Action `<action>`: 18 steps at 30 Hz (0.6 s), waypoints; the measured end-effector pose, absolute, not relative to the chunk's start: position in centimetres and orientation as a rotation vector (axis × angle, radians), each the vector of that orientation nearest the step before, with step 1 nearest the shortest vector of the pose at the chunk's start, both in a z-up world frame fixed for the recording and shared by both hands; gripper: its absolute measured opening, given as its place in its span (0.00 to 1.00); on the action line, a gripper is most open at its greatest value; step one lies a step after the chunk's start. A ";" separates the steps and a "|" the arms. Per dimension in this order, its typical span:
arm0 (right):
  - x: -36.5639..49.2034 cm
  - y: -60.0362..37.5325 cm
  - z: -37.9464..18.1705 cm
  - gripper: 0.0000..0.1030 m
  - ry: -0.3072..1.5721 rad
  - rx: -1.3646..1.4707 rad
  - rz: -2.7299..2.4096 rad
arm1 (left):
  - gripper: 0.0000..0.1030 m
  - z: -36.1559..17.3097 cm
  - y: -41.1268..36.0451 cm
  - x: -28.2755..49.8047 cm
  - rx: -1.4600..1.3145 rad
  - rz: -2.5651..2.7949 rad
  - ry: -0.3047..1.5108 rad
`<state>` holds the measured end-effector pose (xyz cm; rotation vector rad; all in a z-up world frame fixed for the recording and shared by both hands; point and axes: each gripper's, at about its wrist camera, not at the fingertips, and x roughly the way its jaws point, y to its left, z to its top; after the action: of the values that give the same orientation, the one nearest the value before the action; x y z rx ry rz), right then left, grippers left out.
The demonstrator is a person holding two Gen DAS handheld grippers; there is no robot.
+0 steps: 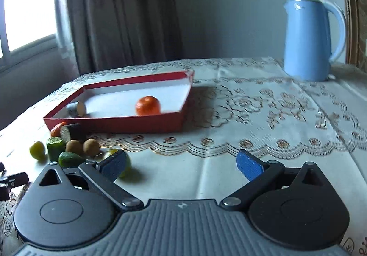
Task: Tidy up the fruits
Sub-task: 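Close the right gripper around the green tomato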
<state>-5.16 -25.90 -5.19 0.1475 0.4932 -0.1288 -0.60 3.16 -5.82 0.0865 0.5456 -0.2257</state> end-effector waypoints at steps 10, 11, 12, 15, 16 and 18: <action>-4.5 -20.9 -4.5 0.48 0.506 -0.009 -0.045 | 1.00 -5.9 3.4 -0.5 0.060 -0.232 0.549; -4.4 -20.6 -4.6 0.48 0.508 -0.014 -0.039 | 1.00 -5.9 3.5 -0.4 0.058 -0.233 0.552; -4.3 -20.2 -4.6 0.48 0.509 -0.021 -0.035 | 1.00 -6.0 3.5 -0.4 0.057 -0.232 0.554; -3.7 -19.5 -4.6 0.48 0.519 -0.040 -0.022 | 1.00 -6.0 3.5 -0.4 0.058 -0.232 0.554; -3.4 -19.2 -4.7 0.48 0.531 -0.046 -0.015 | 1.00 -6.0 3.5 -0.4 0.057 -0.232 0.554; -2.7 -19.0 -4.9 0.48 0.557 -0.051 -0.007 | 1.00 -6.0 3.5 -0.5 0.052 -0.232 0.556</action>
<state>-2.66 -18.99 -4.91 -0.0508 0.5573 -0.0067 -0.46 3.55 -6.01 0.0516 0.5561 -0.2320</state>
